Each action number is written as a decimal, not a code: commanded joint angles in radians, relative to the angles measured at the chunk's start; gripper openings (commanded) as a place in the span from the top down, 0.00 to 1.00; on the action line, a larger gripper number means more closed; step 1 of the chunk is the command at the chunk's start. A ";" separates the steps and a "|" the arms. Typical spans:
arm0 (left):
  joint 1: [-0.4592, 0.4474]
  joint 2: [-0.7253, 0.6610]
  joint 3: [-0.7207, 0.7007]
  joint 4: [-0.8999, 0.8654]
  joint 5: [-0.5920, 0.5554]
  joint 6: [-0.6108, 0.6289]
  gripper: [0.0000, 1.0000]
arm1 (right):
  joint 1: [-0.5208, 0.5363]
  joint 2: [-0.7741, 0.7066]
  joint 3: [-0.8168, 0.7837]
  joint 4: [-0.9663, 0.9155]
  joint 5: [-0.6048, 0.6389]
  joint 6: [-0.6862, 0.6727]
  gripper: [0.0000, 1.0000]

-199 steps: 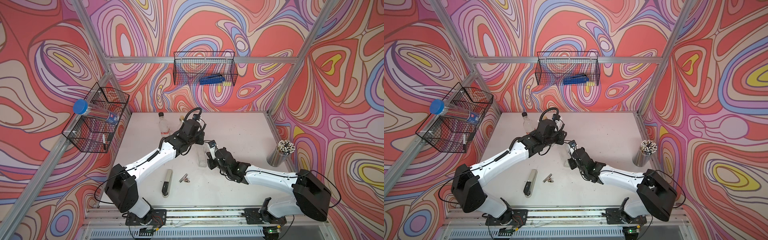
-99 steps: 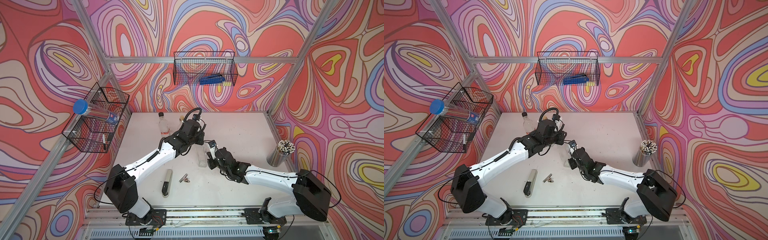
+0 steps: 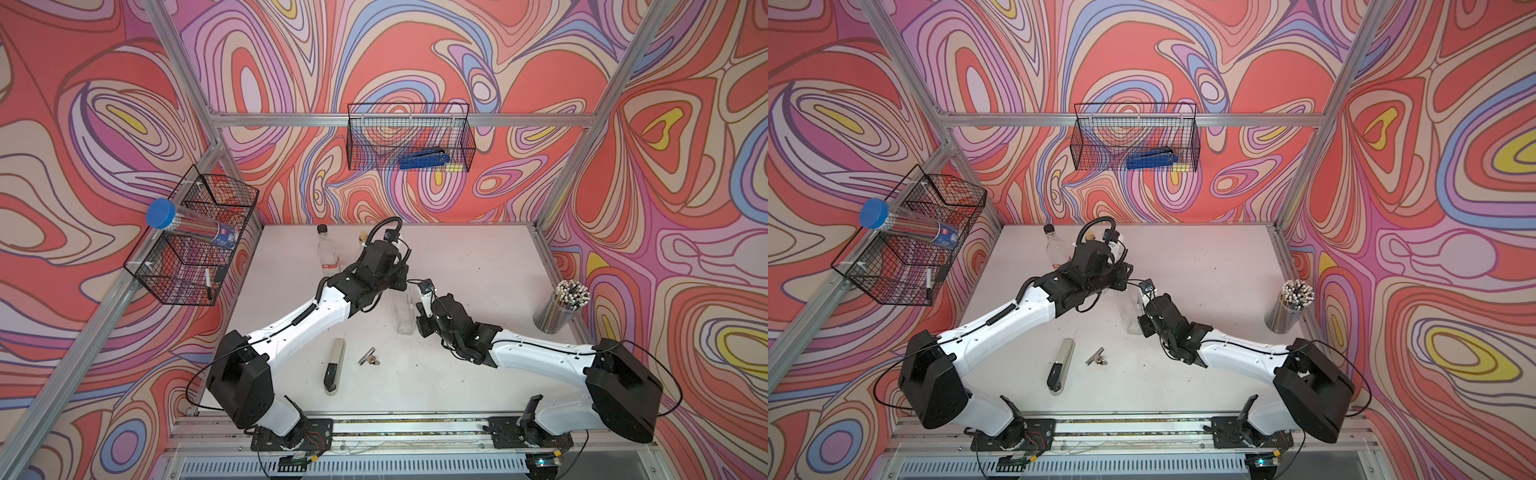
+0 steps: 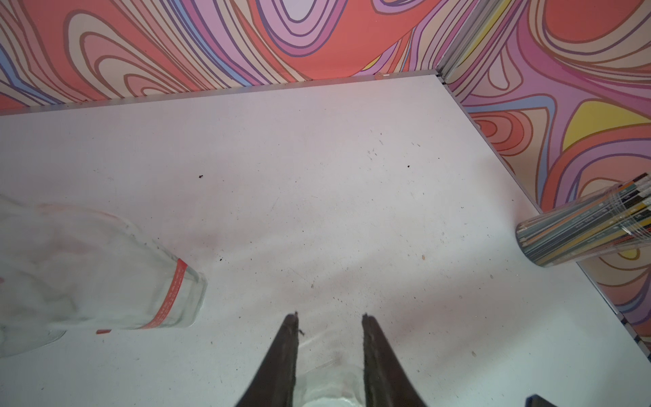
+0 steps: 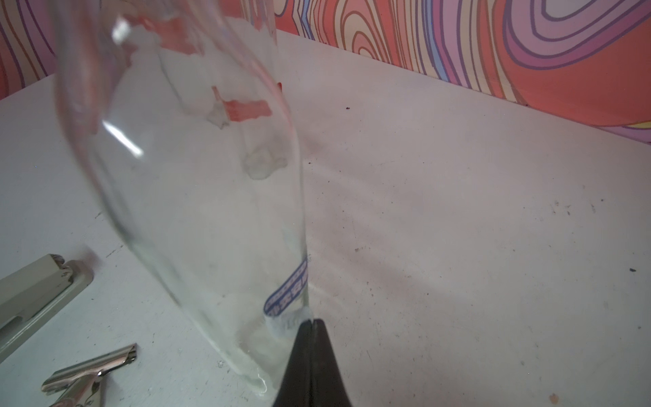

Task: Remove the label from the bottle
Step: Tear open the label from the bottle.

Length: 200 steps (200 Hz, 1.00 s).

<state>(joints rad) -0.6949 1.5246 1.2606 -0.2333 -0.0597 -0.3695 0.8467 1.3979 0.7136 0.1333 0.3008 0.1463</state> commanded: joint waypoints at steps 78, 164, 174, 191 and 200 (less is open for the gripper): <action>-0.005 -0.005 -0.049 -0.071 0.017 0.026 1.00 | -0.013 -0.004 0.023 -0.016 0.026 -0.016 1.00; -0.005 -0.012 -0.055 -0.060 0.023 0.029 1.00 | -0.030 0.005 0.037 -0.017 0.027 -0.031 1.00; -0.005 -0.013 -0.055 -0.059 0.023 0.030 1.00 | -0.032 0.007 0.038 -0.017 0.026 -0.030 1.00; -0.005 -0.013 -0.055 -0.059 0.024 0.032 1.00 | -0.034 0.009 0.038 -0.014 0.017 -0.030 1.00; -0.005 -0.012 -0.054 -0.058 0.024 0.032 1.00 | -0.035 0.008 0.041 -0.014 0.015 -0.031 1.00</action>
<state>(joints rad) -0.6949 1.5120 1.2388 -0.2073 -0.0490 -0.3584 0.8181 1.3987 0.7235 0.1188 0.3130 0.1230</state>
